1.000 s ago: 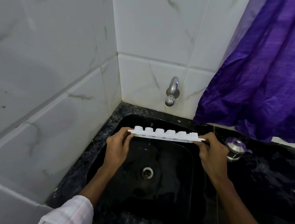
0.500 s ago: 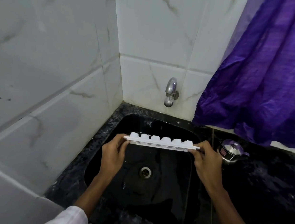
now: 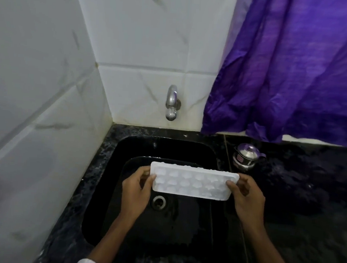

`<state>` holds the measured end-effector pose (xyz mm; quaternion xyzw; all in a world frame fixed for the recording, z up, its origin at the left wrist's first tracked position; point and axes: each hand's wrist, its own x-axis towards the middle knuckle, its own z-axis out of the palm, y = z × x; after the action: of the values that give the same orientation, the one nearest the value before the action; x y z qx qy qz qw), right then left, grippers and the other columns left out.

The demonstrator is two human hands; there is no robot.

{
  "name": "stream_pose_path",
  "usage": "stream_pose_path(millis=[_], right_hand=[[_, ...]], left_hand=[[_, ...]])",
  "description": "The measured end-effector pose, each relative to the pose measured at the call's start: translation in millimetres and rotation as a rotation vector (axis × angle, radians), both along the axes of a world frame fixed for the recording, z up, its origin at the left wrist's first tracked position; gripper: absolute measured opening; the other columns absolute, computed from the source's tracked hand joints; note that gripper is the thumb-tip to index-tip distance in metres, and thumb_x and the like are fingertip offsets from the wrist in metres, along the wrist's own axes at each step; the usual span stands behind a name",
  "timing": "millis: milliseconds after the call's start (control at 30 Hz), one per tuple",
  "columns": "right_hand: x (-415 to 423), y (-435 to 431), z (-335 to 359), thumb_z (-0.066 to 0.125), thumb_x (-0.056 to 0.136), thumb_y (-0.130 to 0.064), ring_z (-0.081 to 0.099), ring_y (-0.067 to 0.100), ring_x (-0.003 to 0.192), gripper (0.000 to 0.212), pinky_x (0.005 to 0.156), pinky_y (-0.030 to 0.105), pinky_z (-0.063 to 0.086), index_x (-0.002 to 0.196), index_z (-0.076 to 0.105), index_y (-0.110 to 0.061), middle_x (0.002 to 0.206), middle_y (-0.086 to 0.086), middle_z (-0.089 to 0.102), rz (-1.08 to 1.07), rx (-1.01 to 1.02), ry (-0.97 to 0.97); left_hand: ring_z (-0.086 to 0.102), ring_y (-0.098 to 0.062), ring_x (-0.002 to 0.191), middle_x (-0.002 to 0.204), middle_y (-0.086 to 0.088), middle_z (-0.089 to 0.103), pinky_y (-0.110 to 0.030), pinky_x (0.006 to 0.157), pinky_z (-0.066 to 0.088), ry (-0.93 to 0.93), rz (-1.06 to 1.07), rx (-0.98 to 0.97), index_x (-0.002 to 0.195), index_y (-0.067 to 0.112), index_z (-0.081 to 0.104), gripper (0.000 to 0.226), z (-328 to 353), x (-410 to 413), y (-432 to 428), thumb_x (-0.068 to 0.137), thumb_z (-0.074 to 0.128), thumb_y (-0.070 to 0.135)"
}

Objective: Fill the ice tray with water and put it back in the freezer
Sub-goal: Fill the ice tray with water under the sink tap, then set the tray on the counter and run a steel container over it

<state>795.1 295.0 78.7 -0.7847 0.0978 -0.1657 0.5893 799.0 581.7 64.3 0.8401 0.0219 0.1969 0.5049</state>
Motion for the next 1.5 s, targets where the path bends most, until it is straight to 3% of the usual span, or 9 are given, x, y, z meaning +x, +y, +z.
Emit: stream_pose_path(millis=[167,267,400,500,600,767,933,1133,1500], right_hand=[[-23.5,-40.2,-8.0,0.067,0.090,-0.031,0.066,-0.001,0.088,0.025,0.071,0.021,0.053,0.114,0.062,-0.025,0.099,-0.011,0.070,-0.152,0.092,0.077],[-29.5,-74.2,-16.1,0.067,0.090,-0.027,0.066,0.005,0.094,0.028,0.078,0.030,0.056,0.118,0.062,-0.025,0.105,-0.010,0.070,-0.215,0.131,0.128],[-29.0,-120.3,-26.6,0.068,0.090,-0.019,0.065,0.007,0.097,0.028,0.078,0.028,0.053,0.117,0.063,-0.022,0.107,-0.009,0.068,-0.298,0.121,0.170],[-22.0,-156.0,-33.7,0.069,0.089,-0.017,0.066,0.011,0.097,0.025,0.077,0.026,0.052,0.114,0.066,-0.017,0.106,-0.005,0.069,-0.341,0.095,0.186],[-15.3,-187.0,-41.5,0.068,0.089,-0.016,0.066,0.010,0.093,0.024,0.077,0.026,0.051,0.113,0.067,-0.015,0.103,-0.002,0.070,-0.356,0.066,0.226],[-0.8,-226.6,-53.7,0.066,0.090,-0.013,0.066,0.014,0.090,0.022,0.076,0.023,0.047,0.112,0.068,-0.013,0.096,-0.001,0.070,-0.343,0.028,0.273],[11.3,-254.4,-66.8,0.065,0.090,-0.010,0.066,0.016,0.091,0.022,0.081,0.026,0.048,0.112,0.069,-0.012,0.098,0.002,0.072,-0.301,-0.029,0.317],[20.6,-270.0,-79.3,0.064,0.091,-0.012,0.067,0.014,0.095,0.023,0.092,0.035,0.051,0.112,0.070,-0.018,0.094,-0.007,0.070,-0.240,-0.085,0.394],[23.7,-276.0,-83.5,0.063,0.091,-0.006,0.064,0.014,0.096,0.025,0.088,0.022,0.043,0.116,0.068,-0.007,0.108,0.006,0.071,-0.165,-0.220,0.342]], left_hand=[[0.067,0.006,0.079,0.084,0.012,0.072,-0.007,0.065,0.049,0.160,-0.074,-0.141,0.103,0.015,0.073,0.013,-11.7,12.0,-52.8,0.093,0.066,0.010],[0.069,0.001,0.077,0.083,0.006,0.074,-0.010,0.065,0.052,0.262,-0.107,-0.212,0.104,0.014,0.074,0.014,-19.8,16.2,-88.1,0.092,0.067,0.014],[0.072,-0.002,0.074,0.082,0.003,0.076,-0.014,0.063,0.053,0.357,-0.103,-0.298,0.105,0.015,0.072,0.016,-23.3,19.8,-136.6,0.090,0.071,0.019],[0.069,0.006,0.072,0.084,0.003,0.076,-0.007,0.058,0.049,0.392,-0.098,-0.339,0.103,0.019,0.069,0.013,-23.0,20.4,-173.7,0.090,0.071,0.018],[0.067,0.008,0.073,0.084,0.010,0.074,-0.008,0.063,0.049,0.427,-0.094,-0.324,0.107,0.020,0.069,0.016,-26.9,23.3,-206.0,0.092,0.067,0.014],[0.067,0.004,0.081,0.083,0.012,0.073,-0.020,0.079,0.055,0.473,-0.045,-0.273,0.111,0.012,0.072,0.023,-40.1,28.5,-246.8,0.091,0.063,0.005],[0.069,0.000,0.085,0.091,0.005,0.076,-0.021,0.081,0.055,0.512,-0.009,-0.225,0.114,0.015,0.071,0.026,-52.1,31.1,-275.2,0.091,0.062,0.005],[0.069,0.001,0.084,0.092,0.005,0.076,-0.019,0.081,0.055,0.539,0.045,-0.186,0.114,0.014,0.072,0.027,-60.8,32.3,-289.8,0.091,0.063,0.003],[0.069,-0.003,0.087,0.100,-0.001,0.077,-0.016,0.085,0.051,0.531,0.062,-0.083,0.115,0.010,0.073,0.027,-68.7,34.2,-297.9,0.090,0.064,0.002]])
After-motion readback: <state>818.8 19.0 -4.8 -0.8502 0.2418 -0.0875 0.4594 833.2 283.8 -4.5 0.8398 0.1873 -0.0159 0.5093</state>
